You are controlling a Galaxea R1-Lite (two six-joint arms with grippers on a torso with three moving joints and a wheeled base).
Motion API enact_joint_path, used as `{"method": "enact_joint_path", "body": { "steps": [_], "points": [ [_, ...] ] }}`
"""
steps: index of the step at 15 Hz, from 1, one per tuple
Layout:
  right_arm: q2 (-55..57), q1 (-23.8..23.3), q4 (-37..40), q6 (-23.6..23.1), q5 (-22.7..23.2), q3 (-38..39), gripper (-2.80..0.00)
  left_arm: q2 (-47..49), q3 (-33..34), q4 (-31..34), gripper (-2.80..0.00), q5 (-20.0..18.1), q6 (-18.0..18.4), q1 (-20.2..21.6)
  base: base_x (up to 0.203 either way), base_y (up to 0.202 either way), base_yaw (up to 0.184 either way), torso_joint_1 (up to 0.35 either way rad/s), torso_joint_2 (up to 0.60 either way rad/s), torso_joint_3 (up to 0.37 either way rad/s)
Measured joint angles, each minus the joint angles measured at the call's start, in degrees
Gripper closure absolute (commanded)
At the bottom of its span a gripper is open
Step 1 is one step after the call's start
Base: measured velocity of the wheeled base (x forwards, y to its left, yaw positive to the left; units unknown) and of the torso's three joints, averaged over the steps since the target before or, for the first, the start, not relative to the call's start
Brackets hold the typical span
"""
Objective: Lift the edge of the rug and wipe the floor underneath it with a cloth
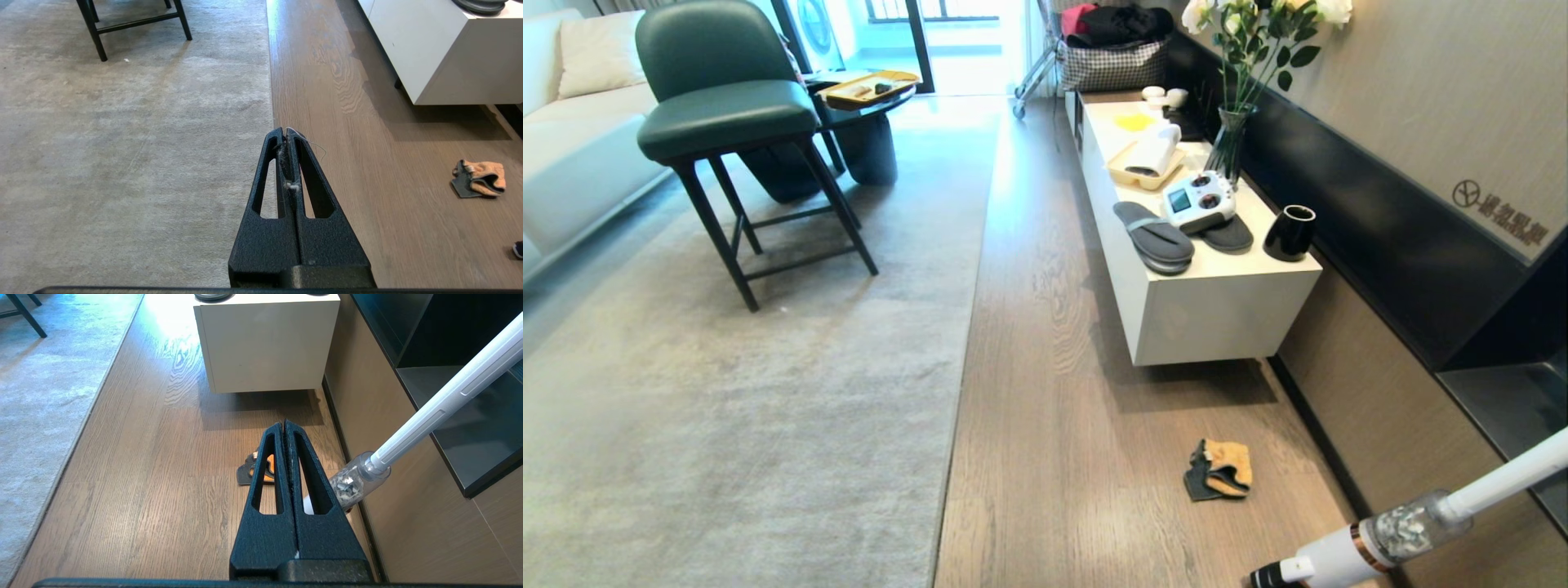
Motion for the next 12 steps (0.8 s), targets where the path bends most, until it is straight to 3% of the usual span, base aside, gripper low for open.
{"method": "enact_joint_path", "body": {
  "steps": [3,12],
  "points": [
    [0.0,0.0,0.12,-0.44,-0.01,0.0,0.0,0.0,0.02,0.05,0.0,0.0,0.0,0.02,0.0,0.0,0.0,-0.041,-0.19,-0.249],
    [0.0,0.0,0.07,-0.18,-0.12,0.0,0.0,0.0,0.0,0.0,0.0,-0.03,0.01,0.0,0.0,0.0,0.0,-0.005,-0.41,-0.414]
  ]
}}
